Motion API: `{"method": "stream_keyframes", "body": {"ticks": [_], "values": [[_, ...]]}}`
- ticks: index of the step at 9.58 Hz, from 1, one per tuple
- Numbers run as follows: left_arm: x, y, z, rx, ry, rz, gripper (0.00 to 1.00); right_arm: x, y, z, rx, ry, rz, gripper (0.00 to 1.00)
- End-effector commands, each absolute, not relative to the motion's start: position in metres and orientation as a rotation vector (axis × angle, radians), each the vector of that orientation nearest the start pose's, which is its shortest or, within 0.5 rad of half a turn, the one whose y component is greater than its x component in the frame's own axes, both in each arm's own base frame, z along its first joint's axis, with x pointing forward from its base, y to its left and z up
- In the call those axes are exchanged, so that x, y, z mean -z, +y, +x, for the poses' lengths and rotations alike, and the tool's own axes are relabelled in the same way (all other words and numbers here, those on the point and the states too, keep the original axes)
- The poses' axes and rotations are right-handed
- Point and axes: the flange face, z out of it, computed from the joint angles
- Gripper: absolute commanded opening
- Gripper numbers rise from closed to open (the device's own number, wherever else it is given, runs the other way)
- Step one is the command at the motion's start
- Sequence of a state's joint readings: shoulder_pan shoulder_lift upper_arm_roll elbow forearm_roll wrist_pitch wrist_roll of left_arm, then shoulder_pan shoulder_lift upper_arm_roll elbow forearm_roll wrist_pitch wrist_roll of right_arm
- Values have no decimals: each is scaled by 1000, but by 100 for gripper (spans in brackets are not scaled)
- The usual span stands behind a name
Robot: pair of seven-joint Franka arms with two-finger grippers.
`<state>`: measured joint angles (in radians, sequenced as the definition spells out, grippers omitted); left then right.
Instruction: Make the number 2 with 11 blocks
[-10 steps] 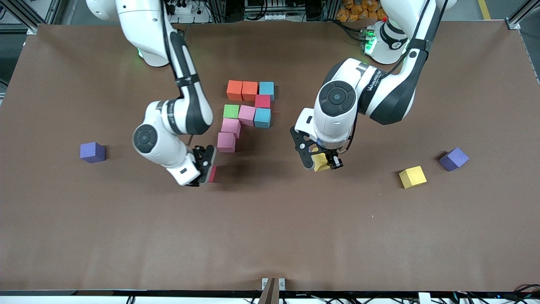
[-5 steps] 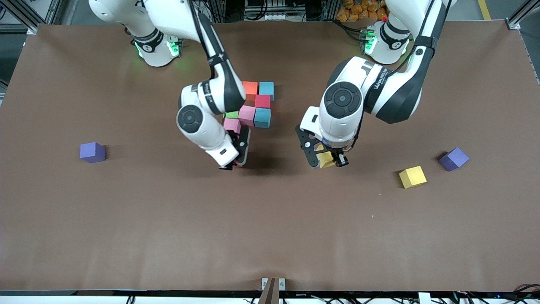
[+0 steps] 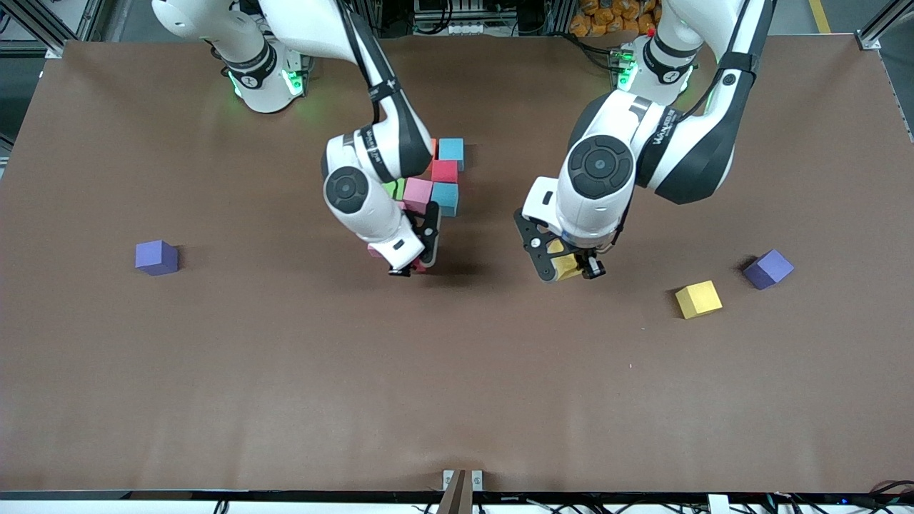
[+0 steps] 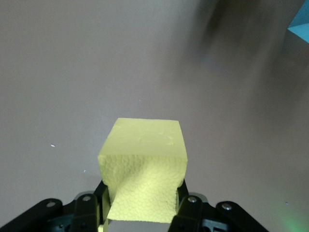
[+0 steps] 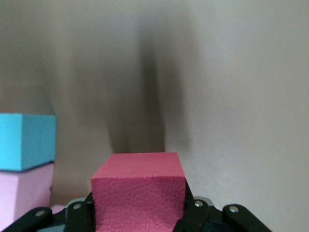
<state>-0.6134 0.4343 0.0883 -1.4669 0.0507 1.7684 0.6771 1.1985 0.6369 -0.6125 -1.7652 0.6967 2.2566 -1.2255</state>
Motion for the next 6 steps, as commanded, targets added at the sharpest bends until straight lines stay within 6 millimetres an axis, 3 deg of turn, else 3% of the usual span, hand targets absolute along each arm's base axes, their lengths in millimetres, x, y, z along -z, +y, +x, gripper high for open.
{"method": "stream_keyframes", "body": {"ticks": [1, 6], "values": [[-432, -327, 568, -225, 1779, -2495, 0, -240, 420, 508, 119, -1994, -2240, 37], [-429, -327, 568, -233, 1778, -2494, 0, -214, 411, 490, 64, -1991, -2272, 36]]}}
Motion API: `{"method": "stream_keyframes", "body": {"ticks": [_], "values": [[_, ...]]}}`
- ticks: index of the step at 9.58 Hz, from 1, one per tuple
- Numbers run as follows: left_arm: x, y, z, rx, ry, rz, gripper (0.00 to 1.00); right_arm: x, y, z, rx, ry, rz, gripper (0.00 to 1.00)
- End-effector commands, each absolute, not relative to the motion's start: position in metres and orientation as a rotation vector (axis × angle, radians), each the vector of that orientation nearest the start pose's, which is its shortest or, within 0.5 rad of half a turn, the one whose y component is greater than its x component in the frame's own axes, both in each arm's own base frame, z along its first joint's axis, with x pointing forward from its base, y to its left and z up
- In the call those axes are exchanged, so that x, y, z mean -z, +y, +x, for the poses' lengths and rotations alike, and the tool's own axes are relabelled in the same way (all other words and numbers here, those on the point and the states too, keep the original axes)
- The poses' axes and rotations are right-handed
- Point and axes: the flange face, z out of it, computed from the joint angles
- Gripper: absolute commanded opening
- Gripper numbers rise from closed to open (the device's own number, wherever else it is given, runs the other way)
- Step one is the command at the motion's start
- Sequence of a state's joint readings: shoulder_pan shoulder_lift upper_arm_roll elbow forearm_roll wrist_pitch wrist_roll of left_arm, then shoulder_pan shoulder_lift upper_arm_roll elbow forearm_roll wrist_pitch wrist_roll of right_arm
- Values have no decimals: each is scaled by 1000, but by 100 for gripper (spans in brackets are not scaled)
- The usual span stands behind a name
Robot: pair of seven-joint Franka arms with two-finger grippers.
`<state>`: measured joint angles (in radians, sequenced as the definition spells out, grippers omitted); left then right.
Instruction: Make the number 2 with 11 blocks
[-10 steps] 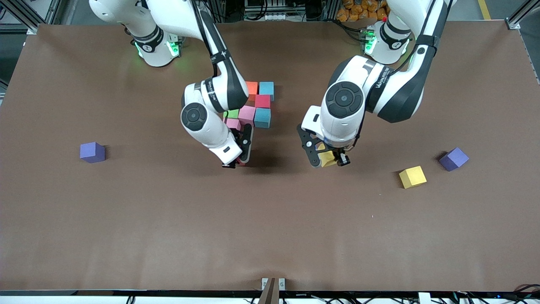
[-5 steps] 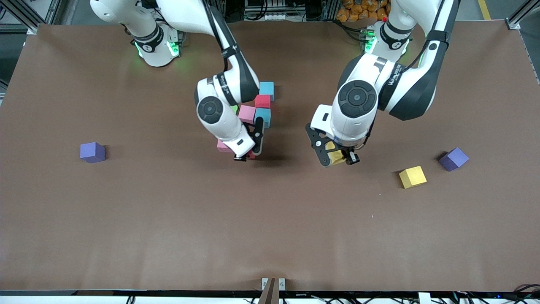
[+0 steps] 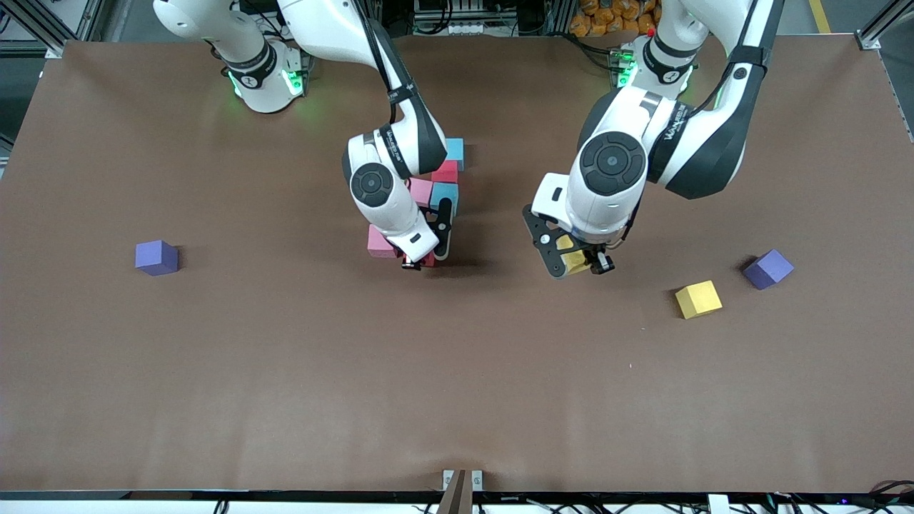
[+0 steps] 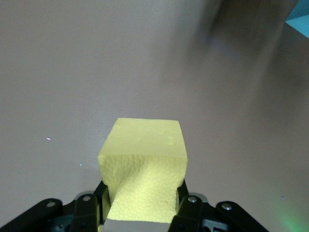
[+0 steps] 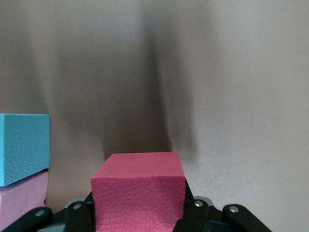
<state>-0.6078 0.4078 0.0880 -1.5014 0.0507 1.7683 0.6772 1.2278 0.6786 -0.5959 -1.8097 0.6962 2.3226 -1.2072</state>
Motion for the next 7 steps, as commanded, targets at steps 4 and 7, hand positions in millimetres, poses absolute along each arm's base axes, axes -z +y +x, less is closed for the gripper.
{"method": "stream_keyframes", "body": {"ticks": [4, 7], "values": [[-430, -328, 566, -232, 1783, -2492, 0, -204, 398, 480, 55, -2008, -2274, 36], [-428, -334, 562, -239, 1799, -2484, 0, -202, 398, 476, 47, -2010, -2273, 36]]}}
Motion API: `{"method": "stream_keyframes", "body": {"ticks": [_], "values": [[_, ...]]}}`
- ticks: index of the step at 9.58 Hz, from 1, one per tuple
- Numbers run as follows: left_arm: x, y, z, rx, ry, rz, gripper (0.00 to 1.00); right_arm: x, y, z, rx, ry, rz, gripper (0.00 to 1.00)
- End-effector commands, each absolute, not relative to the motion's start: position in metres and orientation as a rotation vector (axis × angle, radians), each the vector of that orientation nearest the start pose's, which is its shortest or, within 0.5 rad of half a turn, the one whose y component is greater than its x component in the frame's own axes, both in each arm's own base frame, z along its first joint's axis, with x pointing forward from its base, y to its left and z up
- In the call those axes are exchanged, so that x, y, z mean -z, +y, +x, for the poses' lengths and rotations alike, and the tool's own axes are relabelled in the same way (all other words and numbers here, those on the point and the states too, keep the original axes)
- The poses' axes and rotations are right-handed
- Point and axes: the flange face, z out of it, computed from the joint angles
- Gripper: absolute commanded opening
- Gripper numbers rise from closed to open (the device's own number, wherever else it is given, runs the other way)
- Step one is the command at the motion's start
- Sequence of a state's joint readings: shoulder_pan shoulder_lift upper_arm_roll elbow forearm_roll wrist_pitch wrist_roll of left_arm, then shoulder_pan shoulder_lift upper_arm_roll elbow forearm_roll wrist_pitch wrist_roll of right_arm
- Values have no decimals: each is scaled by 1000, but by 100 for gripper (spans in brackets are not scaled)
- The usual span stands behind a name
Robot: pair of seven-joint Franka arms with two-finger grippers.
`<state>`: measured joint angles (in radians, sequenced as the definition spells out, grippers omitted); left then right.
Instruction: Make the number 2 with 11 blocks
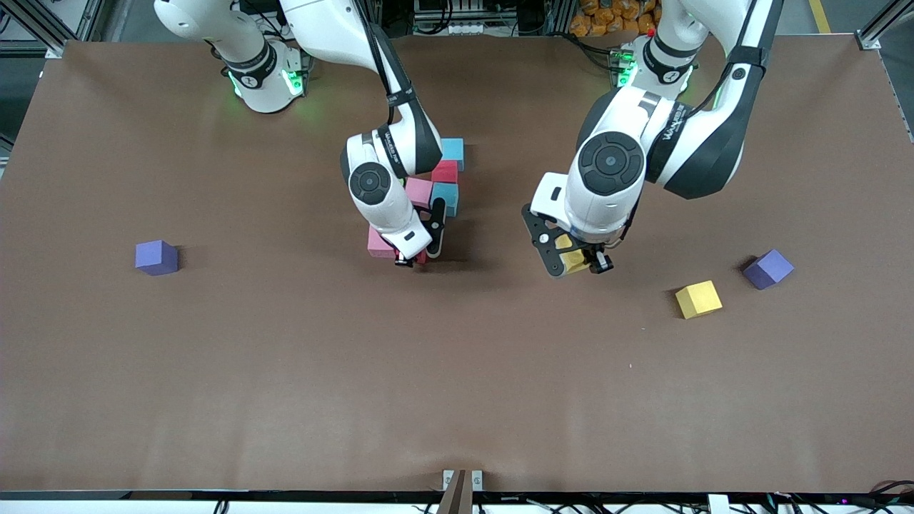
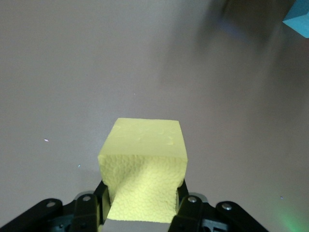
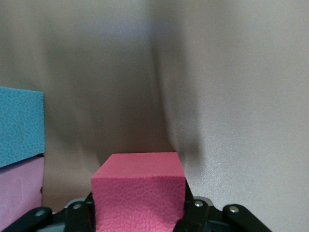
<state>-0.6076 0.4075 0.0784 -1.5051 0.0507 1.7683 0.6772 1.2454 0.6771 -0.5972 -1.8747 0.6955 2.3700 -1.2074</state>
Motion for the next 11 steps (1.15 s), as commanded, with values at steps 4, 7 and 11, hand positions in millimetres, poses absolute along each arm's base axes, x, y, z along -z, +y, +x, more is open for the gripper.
{"method": "stream_keyframes", "body": {"ticks": [4, 7, 11], "values": [[-430, -332, 562, -241, 1797, -2486, 0, -206, 390, 472, 38, -1998, -2270, 35], [-430, -333, 561, -250, 1789, -2493, 0, -203, 387, 471, 36, -2007, -2266, 35], [-430, -333, 560, -253, 1797, -2488, 0, -204, 386, 472, 36, -1983, -2284, 100]]}}
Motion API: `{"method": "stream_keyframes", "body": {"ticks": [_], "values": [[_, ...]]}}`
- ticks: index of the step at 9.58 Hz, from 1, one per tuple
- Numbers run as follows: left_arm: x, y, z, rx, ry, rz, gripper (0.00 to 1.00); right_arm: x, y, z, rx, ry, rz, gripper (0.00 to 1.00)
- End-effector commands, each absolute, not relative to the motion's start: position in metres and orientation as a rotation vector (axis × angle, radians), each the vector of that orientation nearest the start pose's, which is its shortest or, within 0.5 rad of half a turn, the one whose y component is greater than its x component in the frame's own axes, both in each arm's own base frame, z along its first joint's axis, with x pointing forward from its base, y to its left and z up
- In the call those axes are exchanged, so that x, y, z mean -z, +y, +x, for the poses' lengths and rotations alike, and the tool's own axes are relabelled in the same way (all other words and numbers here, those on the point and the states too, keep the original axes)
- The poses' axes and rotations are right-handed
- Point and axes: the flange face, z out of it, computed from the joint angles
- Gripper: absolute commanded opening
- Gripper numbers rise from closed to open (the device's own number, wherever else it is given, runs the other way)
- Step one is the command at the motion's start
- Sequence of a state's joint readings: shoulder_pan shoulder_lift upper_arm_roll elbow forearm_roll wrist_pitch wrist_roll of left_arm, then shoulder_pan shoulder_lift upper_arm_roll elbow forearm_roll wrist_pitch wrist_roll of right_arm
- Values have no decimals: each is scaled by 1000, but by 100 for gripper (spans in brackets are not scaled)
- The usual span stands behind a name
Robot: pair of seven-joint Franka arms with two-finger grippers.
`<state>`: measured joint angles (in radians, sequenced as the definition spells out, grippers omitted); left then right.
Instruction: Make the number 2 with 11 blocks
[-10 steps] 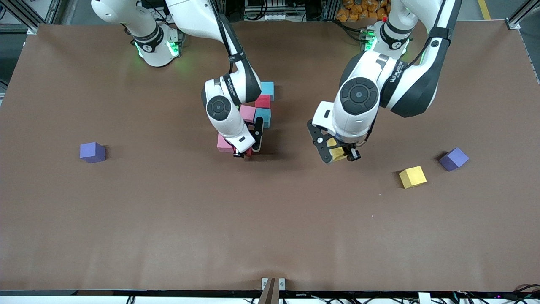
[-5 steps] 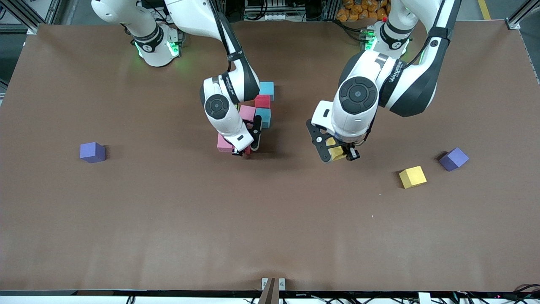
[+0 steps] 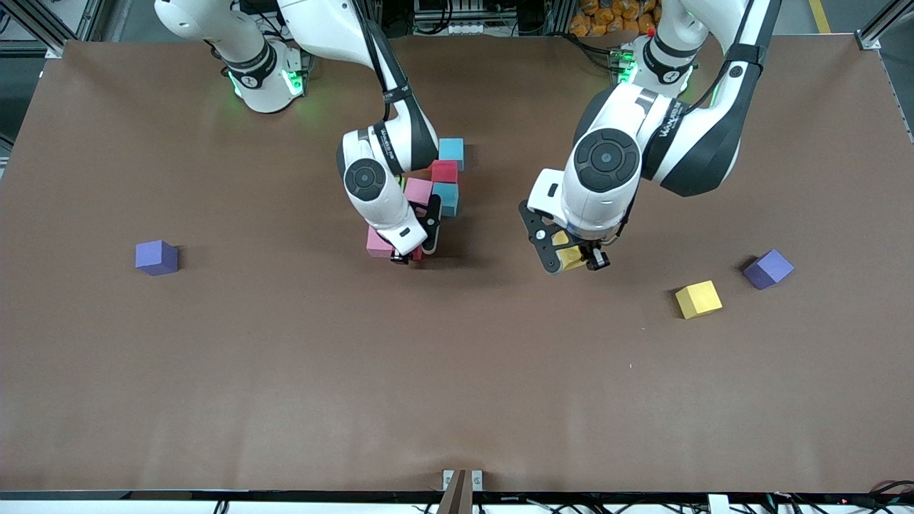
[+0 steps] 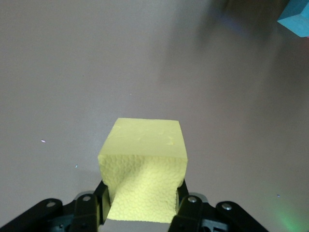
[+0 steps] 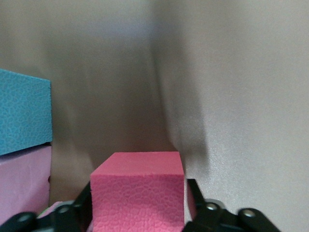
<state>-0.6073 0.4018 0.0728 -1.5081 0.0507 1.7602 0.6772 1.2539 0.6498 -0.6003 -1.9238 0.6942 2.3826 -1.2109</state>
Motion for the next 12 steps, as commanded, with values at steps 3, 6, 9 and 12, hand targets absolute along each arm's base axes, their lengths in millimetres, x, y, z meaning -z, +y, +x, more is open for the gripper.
{"method": "stream_keyframes", "body": {"ticks": [3, 6, 9, 12], "values": [[-429, -331, 558, -283, 1797, -2487, 0, -217, 388, 473, 42, -1959, -2269, 100], [-430, -330, 558, -298, 1796, -2487, 0, -230, 386, 473, 22, -1931, -2241, 100], [-419, -347, 548, -322, 1836, -2456, 0, -247, 380, 475, 6, -1894, -2216, 100], [-407, -367, 540, -328, 1880, -2351, 0, -290, 313, 526, -26, -1754, -2293, 100]]}}
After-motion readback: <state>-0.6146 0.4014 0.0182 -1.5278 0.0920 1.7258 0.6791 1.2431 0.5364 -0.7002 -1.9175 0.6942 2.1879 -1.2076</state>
